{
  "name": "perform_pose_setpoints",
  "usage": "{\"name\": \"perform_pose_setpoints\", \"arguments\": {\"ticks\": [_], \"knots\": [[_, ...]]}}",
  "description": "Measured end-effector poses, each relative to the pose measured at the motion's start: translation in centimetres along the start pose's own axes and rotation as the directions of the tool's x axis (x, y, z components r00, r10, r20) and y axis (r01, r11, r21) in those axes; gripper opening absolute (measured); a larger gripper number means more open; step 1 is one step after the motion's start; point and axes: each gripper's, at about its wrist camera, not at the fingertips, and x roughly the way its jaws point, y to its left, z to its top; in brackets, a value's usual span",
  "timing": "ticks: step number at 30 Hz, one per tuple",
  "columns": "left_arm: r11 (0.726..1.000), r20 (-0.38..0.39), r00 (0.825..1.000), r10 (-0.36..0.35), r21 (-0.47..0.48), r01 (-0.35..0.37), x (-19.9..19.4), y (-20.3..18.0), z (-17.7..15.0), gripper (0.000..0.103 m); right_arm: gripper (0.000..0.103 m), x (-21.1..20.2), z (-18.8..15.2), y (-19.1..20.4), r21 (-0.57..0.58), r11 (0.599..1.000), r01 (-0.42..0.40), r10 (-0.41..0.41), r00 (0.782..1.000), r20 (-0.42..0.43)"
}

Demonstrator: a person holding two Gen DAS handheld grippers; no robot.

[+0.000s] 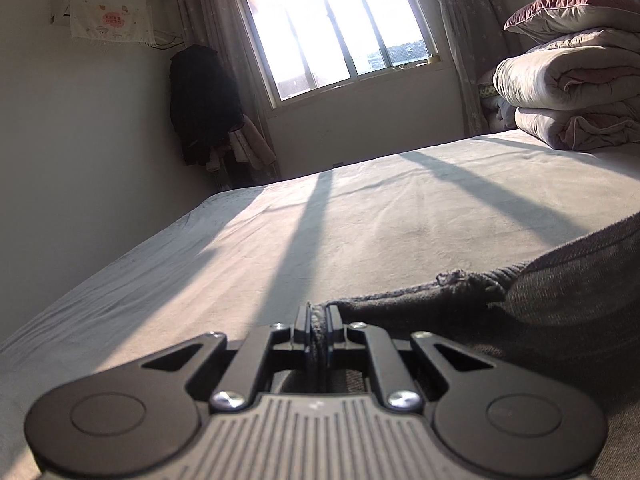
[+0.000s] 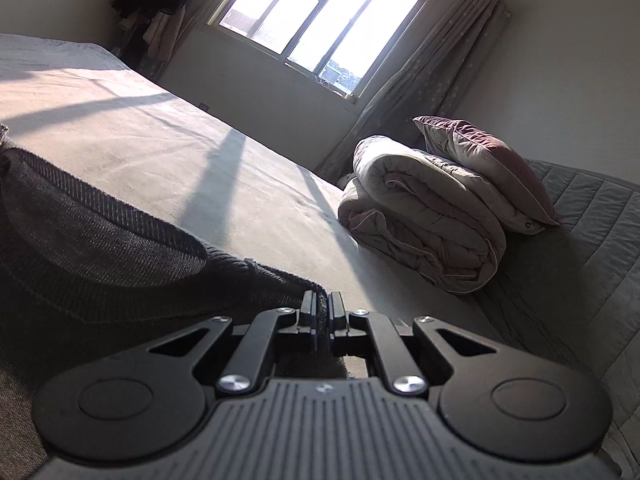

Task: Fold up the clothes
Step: 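Grasp the sweater hem with both grippers and lift it, then lay the grey sweater flat on the bed and open both grippers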

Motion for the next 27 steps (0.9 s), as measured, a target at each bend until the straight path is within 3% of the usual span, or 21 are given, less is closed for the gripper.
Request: {"name": "perform_pose_setpoints", "arguments": {"ticks": [4,7,13,16,17,18,20,27], "knots": [[0.999,-0.110,0.994,-0.015,-0.032,0.012,2.5,-0.2,-1.1,0.007,0.006,1.9,-0.9,2.2,-0.007,1.000,-0.030,0.030,0.999,-0.046],[0.998,-0.211,0.976,-0.049,-0.053,0.039,4.2,-0.2,-1.5,0.008,0.006,3.4,-1.5,3.5,-0.032,0.998,-0.062,0.058,0.992,-0.116],[0.998,-0.234,0.972,-0.034,-0.052,0.022,4.6,-0.5,-1.4,0.013,0.010,4.6,-1.6,3.8,-0.053,0.994,-0.097,0.085,0.979,-0.184],[0.996,-0.218,0.974,-0.054,-0.085,0.036,4.0,0.2,-1.0,0.031,0.018,4.0,-1.2,3.7,-0.067,0.993,-0.100,0.086,0.979,-0.185],[0.992,-0.213,0.974,-0.078,-0.110,0.056,3.9,0.6,-0.7,0.049,0.028,3.7,-1.0,3.4,-0.055,0.993,-0.103,0.091,0.978,-0.186],[0.988,-0.207,0.973,-0.102,-0.134,0.075,3.7,0.9,-0.5,0.055,0.045,3.4,-0.8,3.1,-0.037,0.994,-0.106,0.097,0.978,-0.187],[0.983,-0.218,0.967,-0.130,-0.155,0.097,3.0,1.4,-0.2,0.055,0.061,2.5,-0.1,1.6,0.036,0.989,-0.143,0.147,0.973,-0.180],[0.979,-0.255,0.953,-0.166,-0.162,0.127,-0.4,2.1,0.7,0.056,0.061,-0.8,1.2,-1.4,0.170,0.967,-0.189,0.225,0.948,-0.226]]}}
